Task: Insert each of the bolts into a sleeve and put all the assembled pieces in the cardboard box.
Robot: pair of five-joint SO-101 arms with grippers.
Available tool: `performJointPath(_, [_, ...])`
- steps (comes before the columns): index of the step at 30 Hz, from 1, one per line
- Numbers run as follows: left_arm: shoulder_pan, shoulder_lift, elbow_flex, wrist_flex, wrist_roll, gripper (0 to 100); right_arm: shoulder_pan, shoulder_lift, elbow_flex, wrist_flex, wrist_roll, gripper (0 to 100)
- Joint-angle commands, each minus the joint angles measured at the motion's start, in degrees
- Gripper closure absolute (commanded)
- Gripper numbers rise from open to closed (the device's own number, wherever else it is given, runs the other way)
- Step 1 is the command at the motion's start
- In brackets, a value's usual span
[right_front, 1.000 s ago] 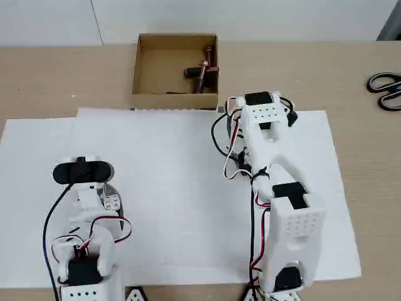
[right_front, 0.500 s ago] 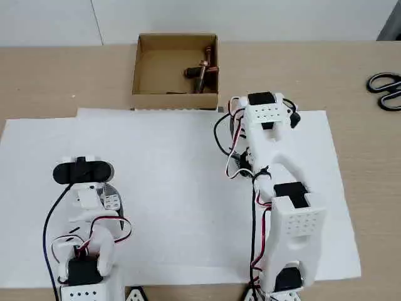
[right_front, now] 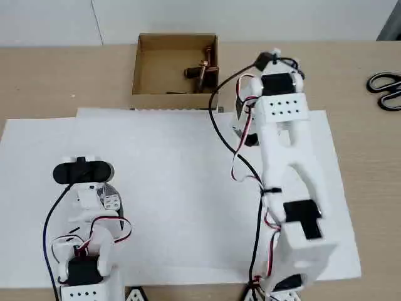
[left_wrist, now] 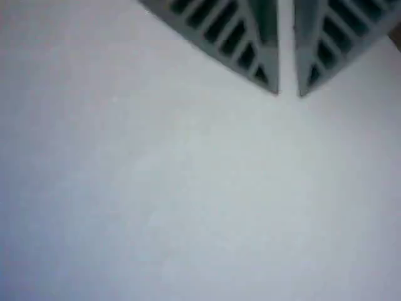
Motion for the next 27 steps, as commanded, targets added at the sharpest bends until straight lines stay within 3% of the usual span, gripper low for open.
performJointPath(1, [-0.4, -0.5, -0.2, -1.2, -0.3, 99, 0.5, -12.0, 0.0, 0.5, 3.6, 99.6])
performJointPath(9, [-0.4, -0.5, -0.8, -1.1, -0.3, 99, 0.4, -37.1, 22.8, 0.2, 6.7, 99.7])
performJointPath(15, [-0.2, -0.5, -14.0, -0.3, 1.6, 99, 0.6, -51.5, 46.4, -6.5, 6.6, 99.7])
performJointPath(23, [-0.3, -0.5, -34.0, 23.0, 1.8, 99, 0.6, -63.4, 68.0, -22.4, 8.3, 99.7])
performJointPath(27, [-0.4, 1.7, -41.8, 23.7, 2.3, 99, 0.5, -65.8, 71.0, -24.2, 8.3, 99.7])
